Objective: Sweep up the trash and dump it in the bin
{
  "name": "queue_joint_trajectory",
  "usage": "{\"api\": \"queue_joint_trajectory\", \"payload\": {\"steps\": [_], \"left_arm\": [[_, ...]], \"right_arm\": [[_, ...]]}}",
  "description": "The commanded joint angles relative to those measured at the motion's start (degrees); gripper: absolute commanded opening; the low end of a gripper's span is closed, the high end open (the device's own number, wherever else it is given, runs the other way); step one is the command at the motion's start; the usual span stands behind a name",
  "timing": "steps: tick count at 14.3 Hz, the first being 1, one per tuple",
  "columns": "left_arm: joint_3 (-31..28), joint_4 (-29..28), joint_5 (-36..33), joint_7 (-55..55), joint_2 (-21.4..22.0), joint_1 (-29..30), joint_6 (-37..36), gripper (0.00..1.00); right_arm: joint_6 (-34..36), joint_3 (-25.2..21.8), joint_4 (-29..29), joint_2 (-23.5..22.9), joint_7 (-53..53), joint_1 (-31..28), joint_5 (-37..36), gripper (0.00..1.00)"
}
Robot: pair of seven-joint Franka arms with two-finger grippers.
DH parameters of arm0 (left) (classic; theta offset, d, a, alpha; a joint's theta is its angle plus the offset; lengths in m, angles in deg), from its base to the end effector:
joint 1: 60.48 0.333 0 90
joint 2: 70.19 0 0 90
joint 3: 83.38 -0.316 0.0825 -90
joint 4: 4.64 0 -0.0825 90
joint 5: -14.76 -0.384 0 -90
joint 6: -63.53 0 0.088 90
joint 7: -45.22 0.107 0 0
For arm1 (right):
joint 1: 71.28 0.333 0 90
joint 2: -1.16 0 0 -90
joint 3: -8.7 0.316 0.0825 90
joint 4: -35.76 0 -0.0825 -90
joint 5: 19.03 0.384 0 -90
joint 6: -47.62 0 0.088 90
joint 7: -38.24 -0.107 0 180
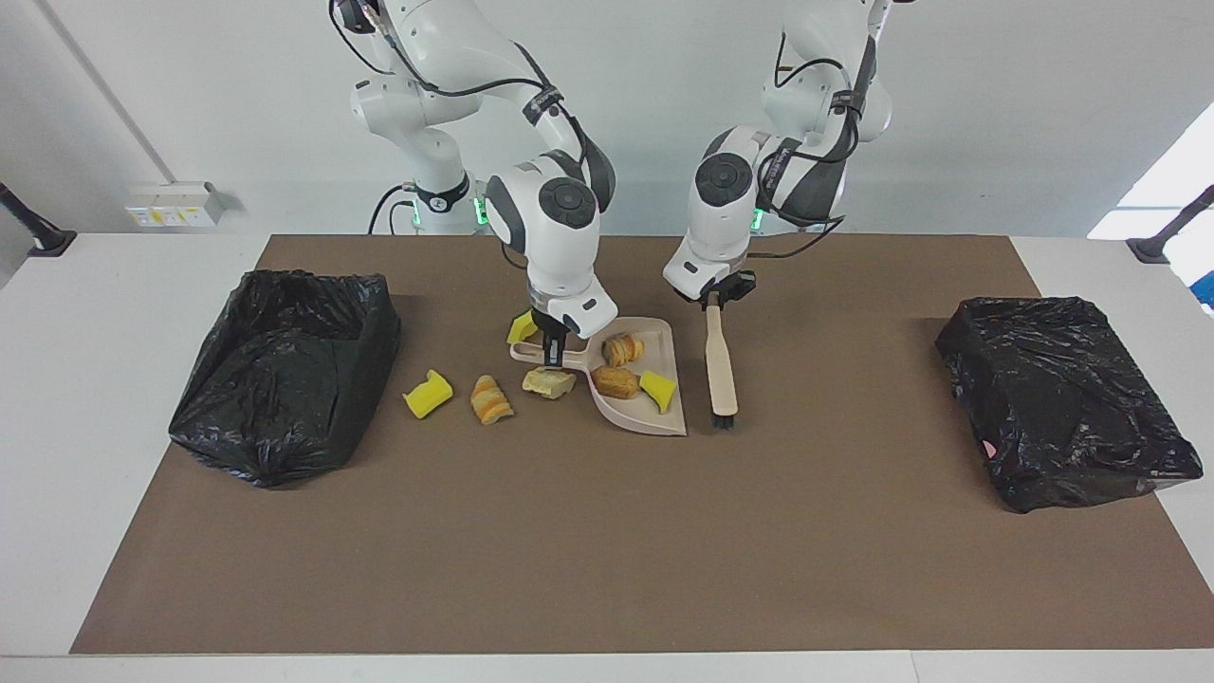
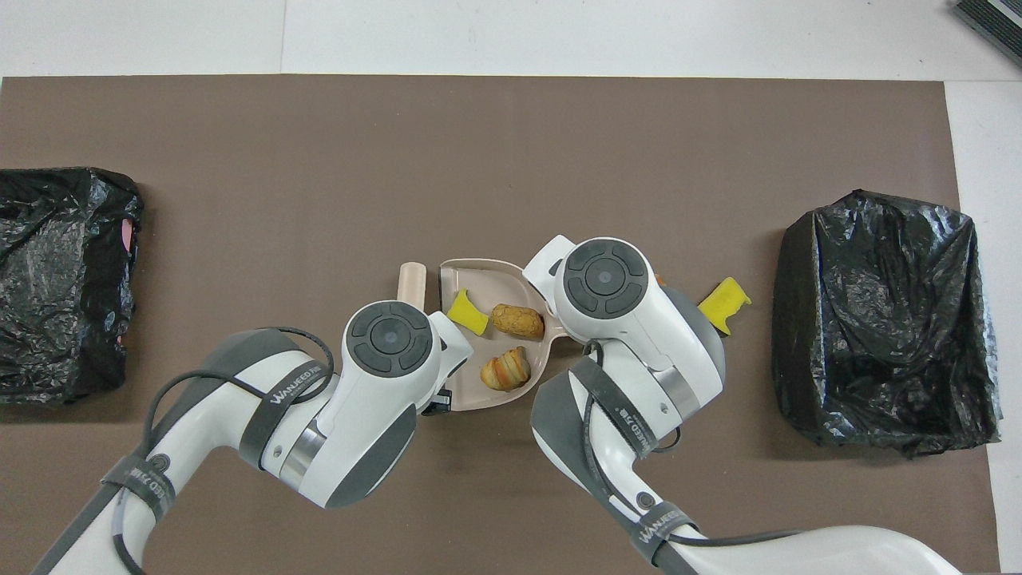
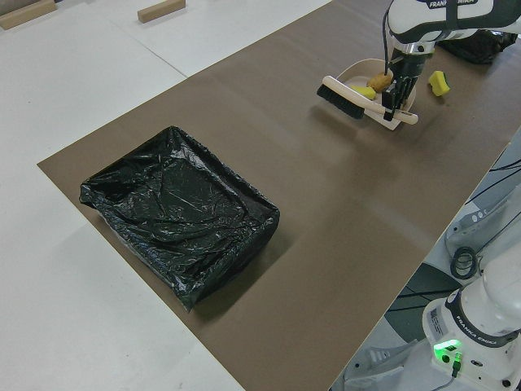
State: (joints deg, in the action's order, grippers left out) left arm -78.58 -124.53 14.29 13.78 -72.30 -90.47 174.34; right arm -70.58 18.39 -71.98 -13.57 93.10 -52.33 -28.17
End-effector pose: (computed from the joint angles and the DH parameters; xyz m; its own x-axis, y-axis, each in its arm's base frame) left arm 0.4349 -0.3012 0.3902 0.9851 -0.0529 -0.1634 -0.0706 -0.9920 -0.1045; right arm 0.5403 0.2799 0.3701 0.0364 0.9925 -0.1171 0.9993 -0.0374 -0.0066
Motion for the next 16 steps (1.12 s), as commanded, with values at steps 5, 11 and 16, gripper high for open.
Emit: {"api": "queue_joint_trajectory", "payload": {"steps": [5, 11, 16], "left_arm": [[0.29, -2.18, 0.73, -1.16, 10.71, 2.31, -6.13, 0.00], [0.55, -9.04, 7.76, -8.17, 15.12, -7.08, -2.28, 0.00], [0.55, -16.07, 7.85, -18.92, 11.78, -16.75, 10.46, 0.00]], "right_arm": [[5.34, 0.51, 4.82, 4.36, 10.96, -6.89, 4.39, 0.00], [11.49, 0.24, 9.38, 8.05, 17.90, -13.66, 5.01, 0.00], [18.26, 0.15, 13.70, 8.93, 28.44, -21.21, 6.06, 0.00]]}}
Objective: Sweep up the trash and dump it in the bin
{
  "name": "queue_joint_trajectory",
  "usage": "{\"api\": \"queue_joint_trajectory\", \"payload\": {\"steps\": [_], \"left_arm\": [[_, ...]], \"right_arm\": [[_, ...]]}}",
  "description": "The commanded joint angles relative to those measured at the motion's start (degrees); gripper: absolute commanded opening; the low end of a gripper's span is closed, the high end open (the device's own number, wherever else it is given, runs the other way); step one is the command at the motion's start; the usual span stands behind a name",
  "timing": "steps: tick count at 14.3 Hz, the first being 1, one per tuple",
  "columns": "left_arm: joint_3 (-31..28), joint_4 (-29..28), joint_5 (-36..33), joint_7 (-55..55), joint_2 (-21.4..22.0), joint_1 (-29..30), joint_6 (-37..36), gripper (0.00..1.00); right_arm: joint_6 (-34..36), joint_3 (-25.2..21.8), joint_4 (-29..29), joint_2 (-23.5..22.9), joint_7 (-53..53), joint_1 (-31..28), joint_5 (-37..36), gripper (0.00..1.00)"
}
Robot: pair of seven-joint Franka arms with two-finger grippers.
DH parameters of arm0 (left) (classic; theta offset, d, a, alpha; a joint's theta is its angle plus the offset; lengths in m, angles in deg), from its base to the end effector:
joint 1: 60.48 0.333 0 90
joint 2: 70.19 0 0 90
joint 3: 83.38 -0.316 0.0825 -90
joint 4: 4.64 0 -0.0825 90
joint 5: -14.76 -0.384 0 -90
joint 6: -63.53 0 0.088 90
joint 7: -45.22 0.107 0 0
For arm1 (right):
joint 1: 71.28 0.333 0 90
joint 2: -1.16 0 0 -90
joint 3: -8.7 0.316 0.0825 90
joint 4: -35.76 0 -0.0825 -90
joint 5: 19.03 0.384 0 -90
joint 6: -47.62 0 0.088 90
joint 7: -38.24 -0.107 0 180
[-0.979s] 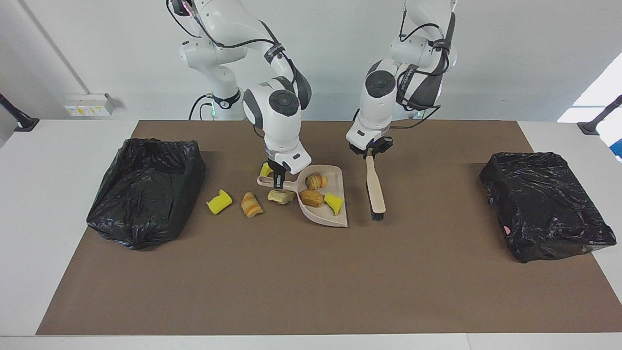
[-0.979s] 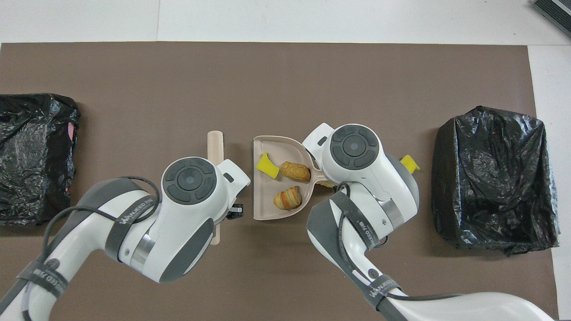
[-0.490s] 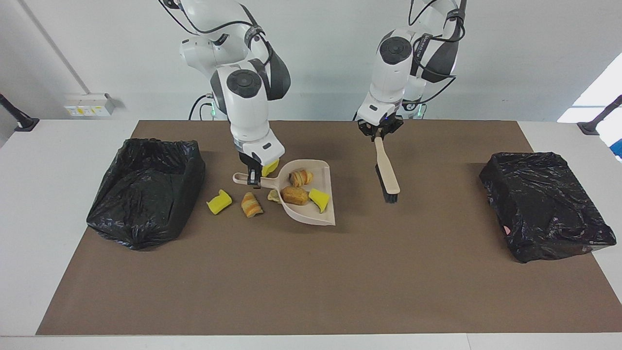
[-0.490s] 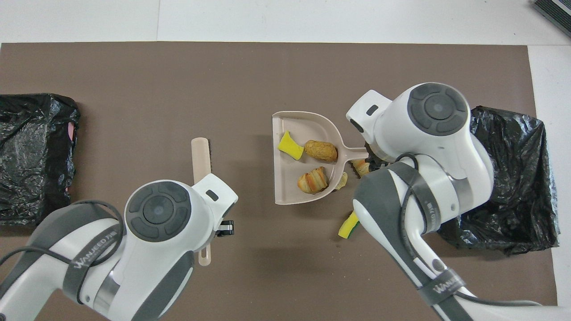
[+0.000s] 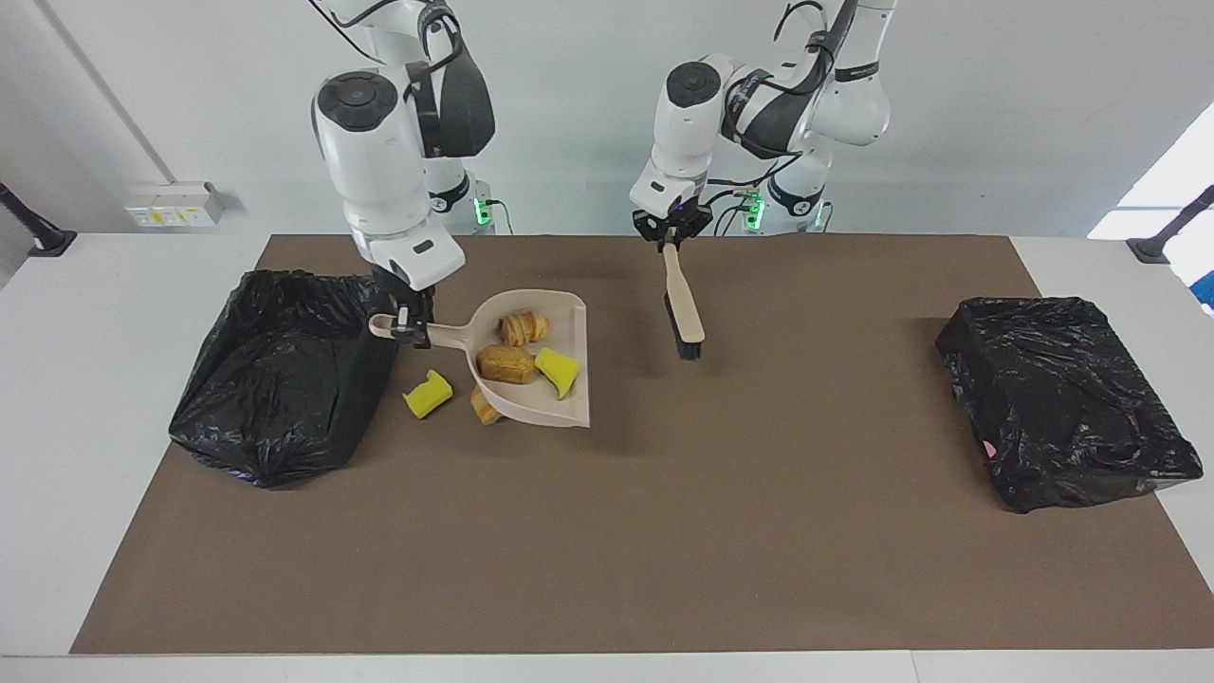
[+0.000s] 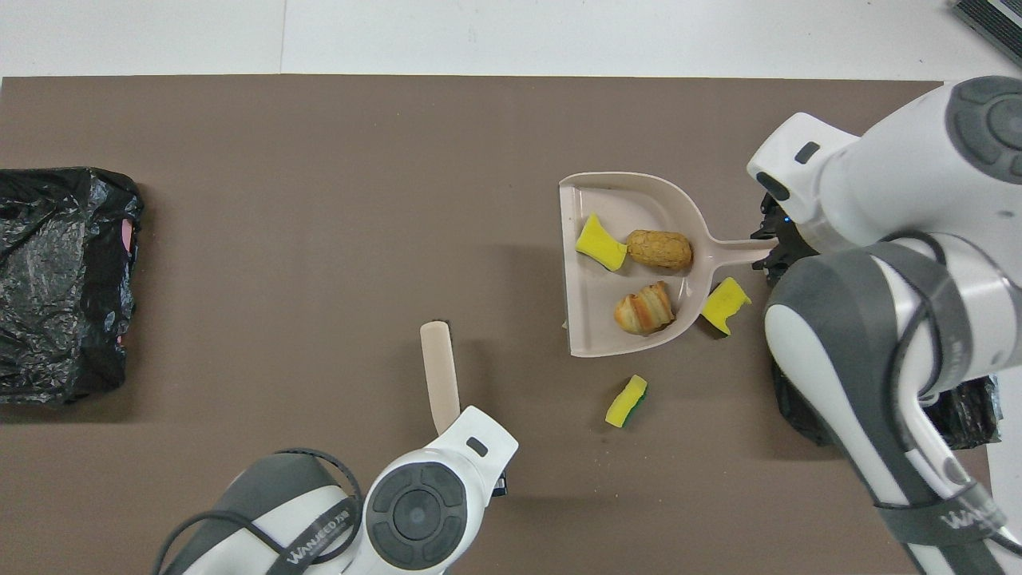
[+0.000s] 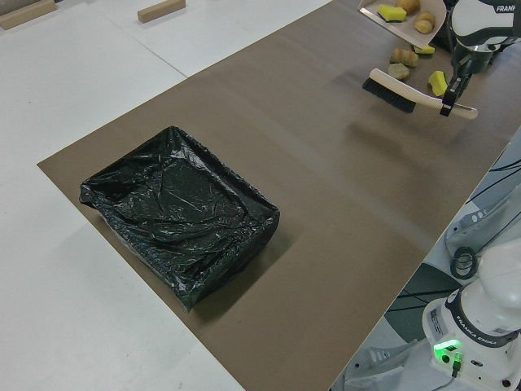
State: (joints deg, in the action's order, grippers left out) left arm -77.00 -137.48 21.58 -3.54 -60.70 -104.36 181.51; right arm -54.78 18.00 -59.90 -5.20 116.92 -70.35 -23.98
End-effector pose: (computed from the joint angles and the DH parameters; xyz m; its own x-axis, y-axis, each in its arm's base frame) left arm 0.2973 -0.3683 0.4010 0.9915 0.0379 -0.1243 0.0358 -0.9992 -0.0191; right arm 0.5908 0.0949 0.5332 0.0025 0.9980 -0.0638 0.9998 -0.0012 0.0205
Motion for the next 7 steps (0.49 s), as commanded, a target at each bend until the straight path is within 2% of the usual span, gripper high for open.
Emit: {"api": "queue_joint_trajectory", "payload": {"steps": [1, 7], "left_arm": [[-1.02, -3.65, 0.56, -1.95, -0.61, -4.18, 4.10, 0.00], [-0.93, -3.92, 4.07, -1.42, -2.54, -7.79, 5.67, 0.00]], "right_arm": [[3.52, 0.54, 1.88, 0.82, 6.64, -4.95, 1.78, 0.00], [6.16, 0.11, 1.88, 2.50, 19.82, -15.06, 1.52, 0.00]]}}
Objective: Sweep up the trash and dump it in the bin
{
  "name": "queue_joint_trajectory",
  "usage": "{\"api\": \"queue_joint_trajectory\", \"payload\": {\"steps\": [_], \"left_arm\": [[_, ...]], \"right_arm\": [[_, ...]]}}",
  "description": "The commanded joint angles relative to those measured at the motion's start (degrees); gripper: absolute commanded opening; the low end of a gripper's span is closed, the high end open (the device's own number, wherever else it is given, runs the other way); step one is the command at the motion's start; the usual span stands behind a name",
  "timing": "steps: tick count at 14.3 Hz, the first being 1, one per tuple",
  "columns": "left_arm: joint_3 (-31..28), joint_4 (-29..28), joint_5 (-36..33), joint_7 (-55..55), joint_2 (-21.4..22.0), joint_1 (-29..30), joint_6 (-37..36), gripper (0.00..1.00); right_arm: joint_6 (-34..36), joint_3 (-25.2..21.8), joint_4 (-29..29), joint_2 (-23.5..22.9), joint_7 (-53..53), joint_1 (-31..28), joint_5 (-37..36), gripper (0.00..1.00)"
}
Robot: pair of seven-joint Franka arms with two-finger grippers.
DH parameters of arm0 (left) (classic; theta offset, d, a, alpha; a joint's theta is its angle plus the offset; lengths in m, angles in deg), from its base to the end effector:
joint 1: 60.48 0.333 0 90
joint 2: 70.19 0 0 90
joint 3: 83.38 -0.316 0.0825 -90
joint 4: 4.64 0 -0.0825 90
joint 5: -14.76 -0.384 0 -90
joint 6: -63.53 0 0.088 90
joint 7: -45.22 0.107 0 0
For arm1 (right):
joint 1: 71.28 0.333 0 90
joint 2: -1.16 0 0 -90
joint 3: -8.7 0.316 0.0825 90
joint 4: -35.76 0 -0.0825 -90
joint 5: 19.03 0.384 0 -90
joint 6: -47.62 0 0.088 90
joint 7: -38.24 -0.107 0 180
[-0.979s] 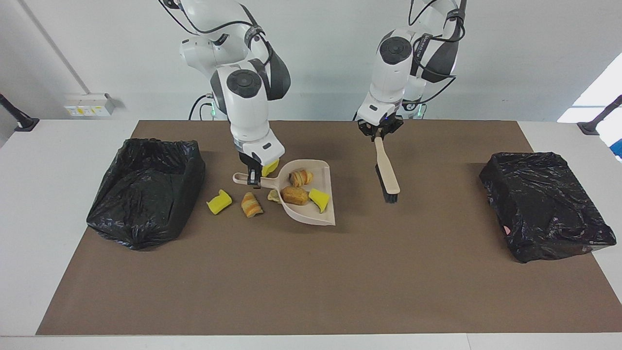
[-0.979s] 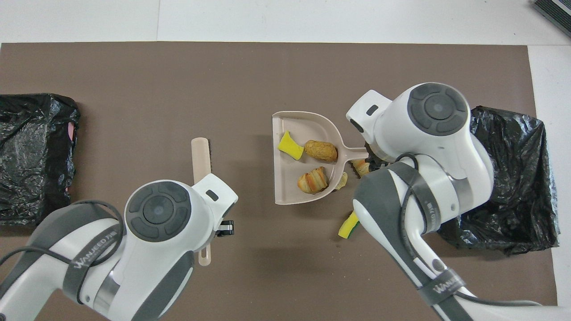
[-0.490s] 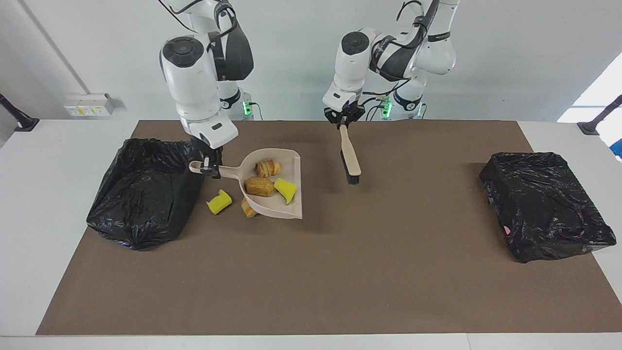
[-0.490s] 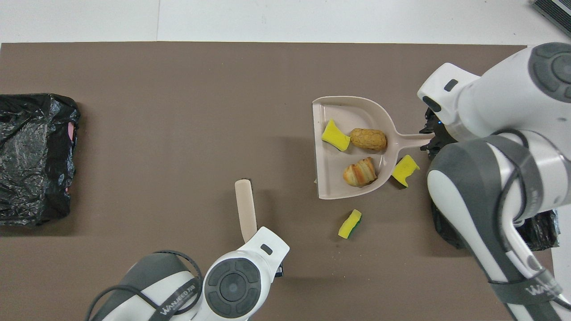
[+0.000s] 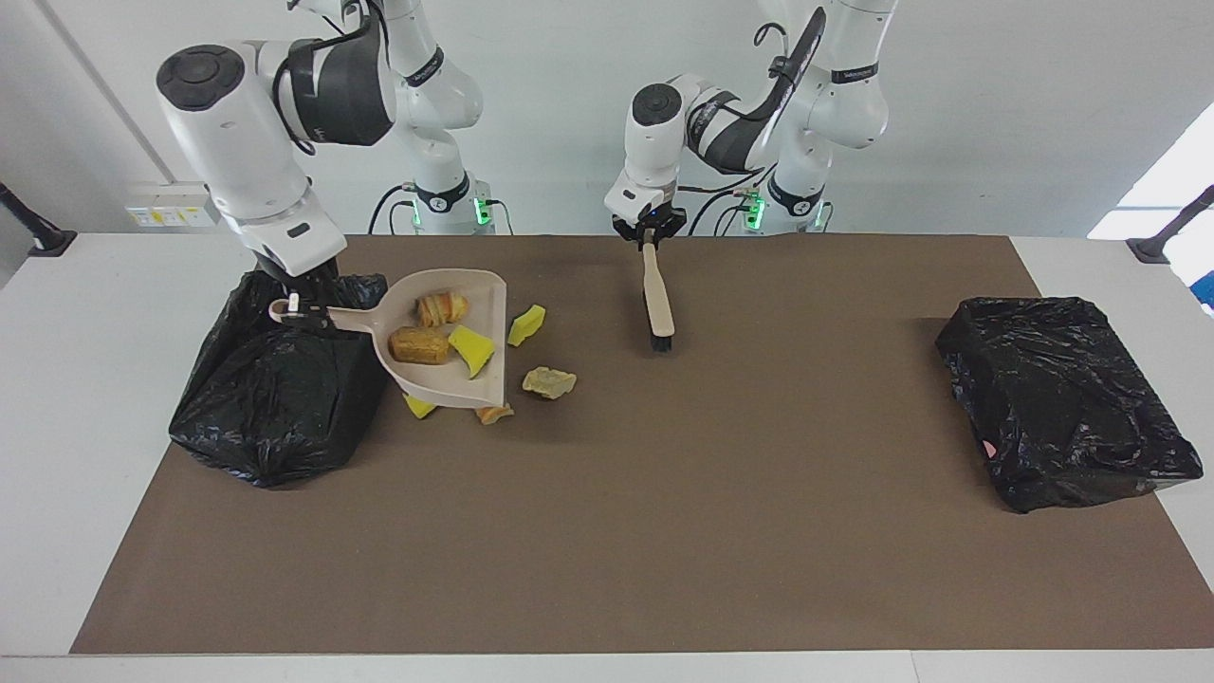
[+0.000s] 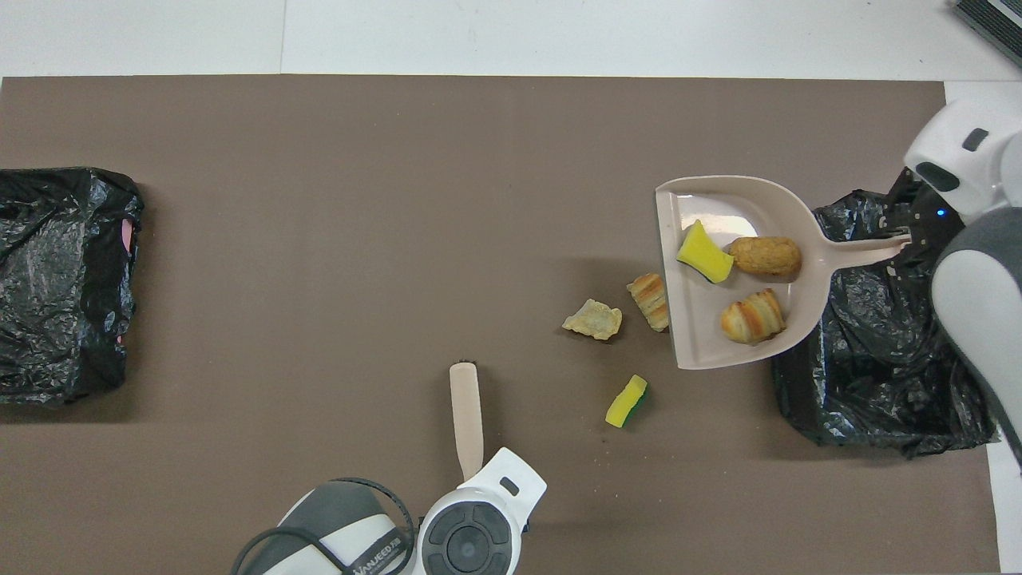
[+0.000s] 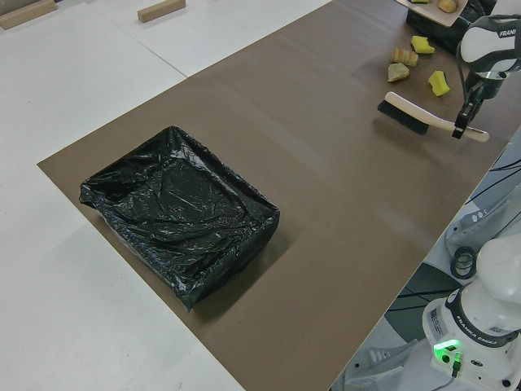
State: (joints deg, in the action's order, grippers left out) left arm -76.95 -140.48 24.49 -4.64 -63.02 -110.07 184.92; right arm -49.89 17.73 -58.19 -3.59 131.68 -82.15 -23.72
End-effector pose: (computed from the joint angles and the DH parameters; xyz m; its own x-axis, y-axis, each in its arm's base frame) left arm 0.2551 -0.3923 0.3640 0.9845 -0.0056 -0.1754 -0.0101 -0.9996 -0.0249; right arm 0.5854 -0.0298 0.5565 -0.0397 0.9970 -0.0666 0.9990 0.0382 -0.0241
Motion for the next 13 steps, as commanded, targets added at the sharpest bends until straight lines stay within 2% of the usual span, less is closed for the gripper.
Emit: {"api": "queue_joint_trajectory", "payload": {"steps": [1, 4, 7, 9, 10, 11, 12, 13], "left_arm": [[-0.99, -0.91, 1.60, -0.68, -1.01, -2.26, 4.01, 0.00], [-0.99, -0.91, 2.40, -0.85, -1.81, -2.26, 5.08, 0.00], [-0.99, -0.91, 2.40, -1.03, -2.34, -2.26, 5.43, 0.00], [-0.99, -0.91, 2.40, -1.12, -5.14, -2.70, 6.92, 0.00], [-1.07, -0.91, 2.40, -0.86, -5.85, -2.70, 7.36, 0.19], [-1.08, -0.31, 2.40, -0.51, -6.12, -2.62, 7.28, 0.66], [-1.25, -0.04, 2.40, 0.28, -5.86, -2.35, 6.85, 0.82], [-1.34, 0.49, 2.40, 0.38, -5.25, -1.92, 6.49, 0.83]], "right_arm": [[1.27, 0.03, 0.08, 0.97, 7.96, -4.93, 0.92, 0.00], [1.00, -0.41, -0.27, 1.41, 14.91, -9.41, -0.40, 0.00], [0.04, -0.41, -0.36, 1.50, 18.26, -13.37, -5.66, 0.00], [-1.53, -0.41, -0.36, 1.58, 18.36, -15.40, -10.31, 0.00], [-3.46, -0.41, -0.88, 1.93, 18.27, -16.36, -12.77, 0.00], [-5.57, -0.50, -2.01, 2.28, 17.84, -16.89, -14.89, 0.00], [-7.33, -0.50, -3.42, 3.16, 17.57, -17.42, -16.74, 0.00], [-8.91, -0.59, -5.00, 3.86, 16.00, -17.69, -18.49, 0.00]]}}
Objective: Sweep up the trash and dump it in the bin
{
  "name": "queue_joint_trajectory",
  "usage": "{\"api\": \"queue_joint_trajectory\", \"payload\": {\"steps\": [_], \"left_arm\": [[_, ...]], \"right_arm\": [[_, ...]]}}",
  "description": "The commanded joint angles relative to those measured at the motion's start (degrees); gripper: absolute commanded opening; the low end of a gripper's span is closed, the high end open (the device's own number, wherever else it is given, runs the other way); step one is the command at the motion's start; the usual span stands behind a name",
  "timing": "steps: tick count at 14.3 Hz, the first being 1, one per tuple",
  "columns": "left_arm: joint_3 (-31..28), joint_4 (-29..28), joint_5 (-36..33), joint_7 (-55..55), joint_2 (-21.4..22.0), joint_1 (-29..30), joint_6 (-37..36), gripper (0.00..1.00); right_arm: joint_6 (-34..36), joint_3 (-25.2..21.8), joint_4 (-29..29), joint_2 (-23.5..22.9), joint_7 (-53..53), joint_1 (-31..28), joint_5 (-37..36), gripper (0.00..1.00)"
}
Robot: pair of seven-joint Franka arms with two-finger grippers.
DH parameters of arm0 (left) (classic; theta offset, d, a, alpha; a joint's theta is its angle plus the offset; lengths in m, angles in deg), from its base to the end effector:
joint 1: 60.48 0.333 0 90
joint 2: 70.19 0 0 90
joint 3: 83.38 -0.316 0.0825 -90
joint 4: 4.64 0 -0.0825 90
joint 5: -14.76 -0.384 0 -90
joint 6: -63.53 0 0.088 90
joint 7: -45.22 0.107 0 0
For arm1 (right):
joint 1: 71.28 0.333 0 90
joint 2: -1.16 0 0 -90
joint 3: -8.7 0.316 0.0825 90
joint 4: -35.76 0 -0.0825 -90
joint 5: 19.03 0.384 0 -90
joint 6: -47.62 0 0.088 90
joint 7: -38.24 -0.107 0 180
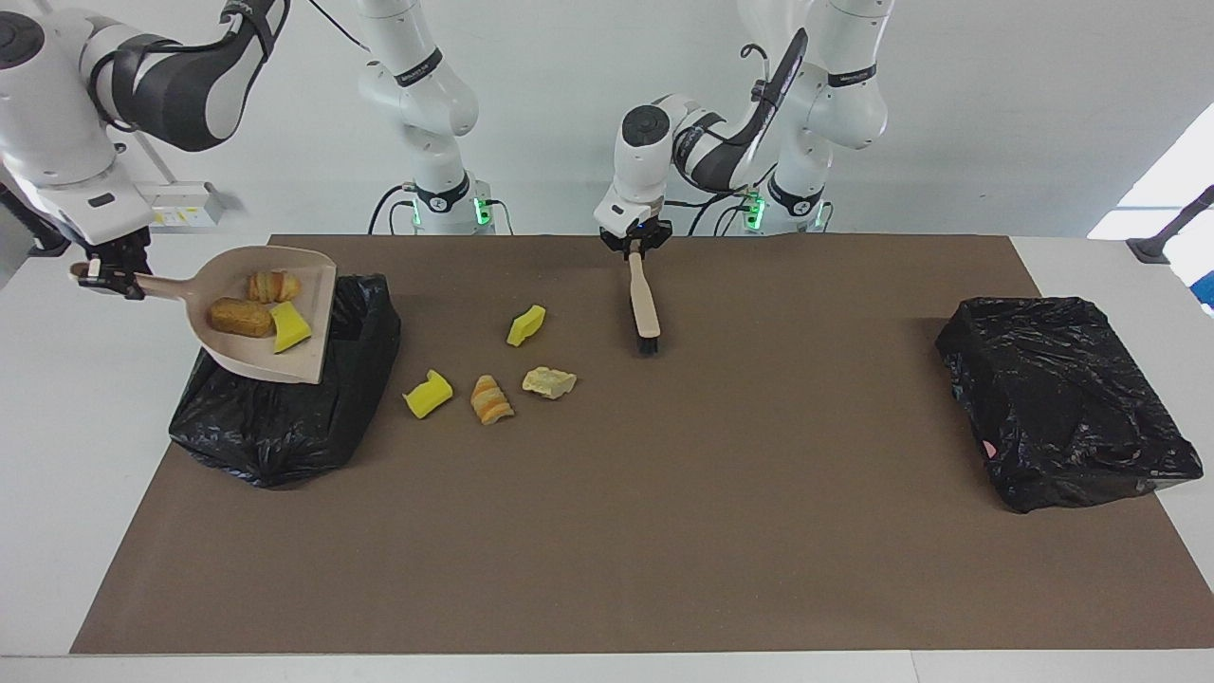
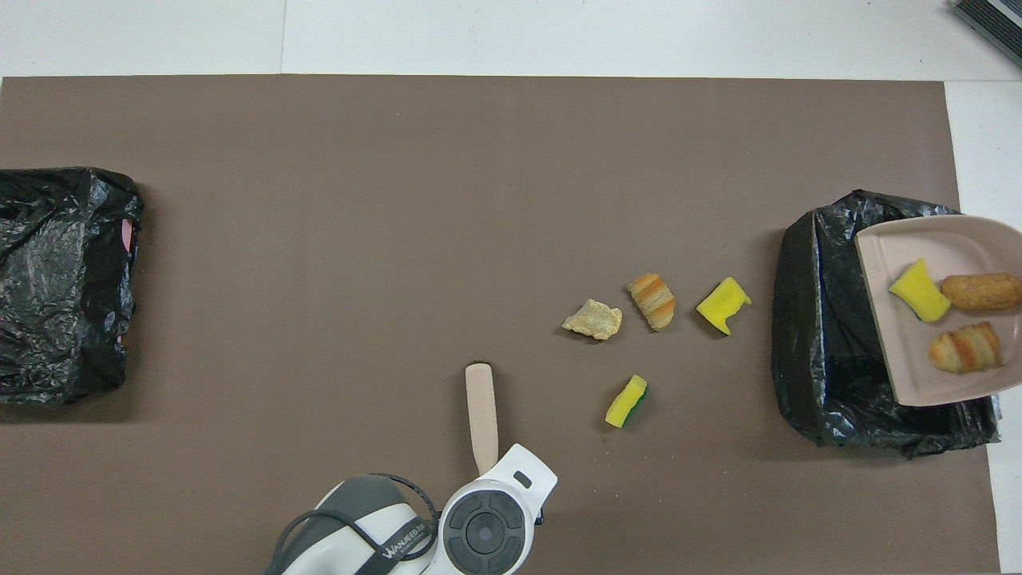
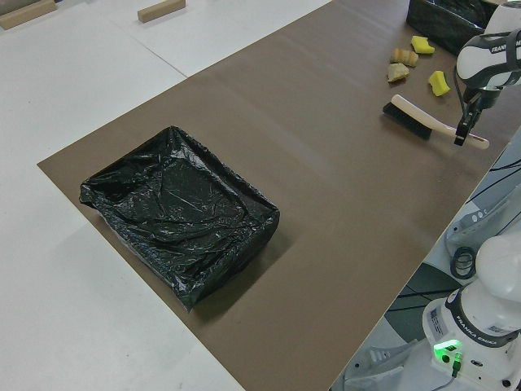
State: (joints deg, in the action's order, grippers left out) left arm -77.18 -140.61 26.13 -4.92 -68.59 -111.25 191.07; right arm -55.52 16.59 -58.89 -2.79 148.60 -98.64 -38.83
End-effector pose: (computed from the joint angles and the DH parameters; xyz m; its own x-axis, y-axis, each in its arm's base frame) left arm 0.2570 -0.4065 0.3253 0.9822 0.0122 -0.1875 0.0107 -0.9999 -0.0093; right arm 0.5486 -0.2268 0.5720 -0.0845 0.9405 -0.3291 0.9961 0.0718 -0.0504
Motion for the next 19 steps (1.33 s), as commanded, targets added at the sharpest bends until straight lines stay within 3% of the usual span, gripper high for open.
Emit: {"api": "queue_joint_trajectory", "payload": {"steps": [1, 3, 8, 16, 19], "left_arm": [[-1.20, 0.88, 0.75, 0.57, 0.51, -0.48, -0.27, 0.90], [-1.20, 1.85, 0.75, 0.57, 0.95, 0.57, -2.03, 0.98], [-1.28, 4.74, 0.06, 0.39, 2.09, 4.78, -6.07, 1.00], [-1.46, 8.53, -7.67, 1.53, 2.18, 19.02, -6.43, 1.00], [-1.55, 9.32, -8.21, 9.94, 4.28, 27.09, -9.41, 1.00]], "right_arm": [[-4.34, 0.37, -5.61, 3.86, -3.80, -1.37, -5.31, 0.00], [-5.05, 0.46, -7.90, 5.18, -10.22, -1.20, -9.97, 0.00], [-4.35, 0.81, -13.35, 8.61, -25.26, 2.39, -20.34, 0.00], [-1.89, 0.81, -14.86, 9.84, -25.81, 7.67, -27.04, 0.00], [-1.98, 0.90, -14.33, 9.67, -24.93, 7.68, -28.71, 0.00]]}}
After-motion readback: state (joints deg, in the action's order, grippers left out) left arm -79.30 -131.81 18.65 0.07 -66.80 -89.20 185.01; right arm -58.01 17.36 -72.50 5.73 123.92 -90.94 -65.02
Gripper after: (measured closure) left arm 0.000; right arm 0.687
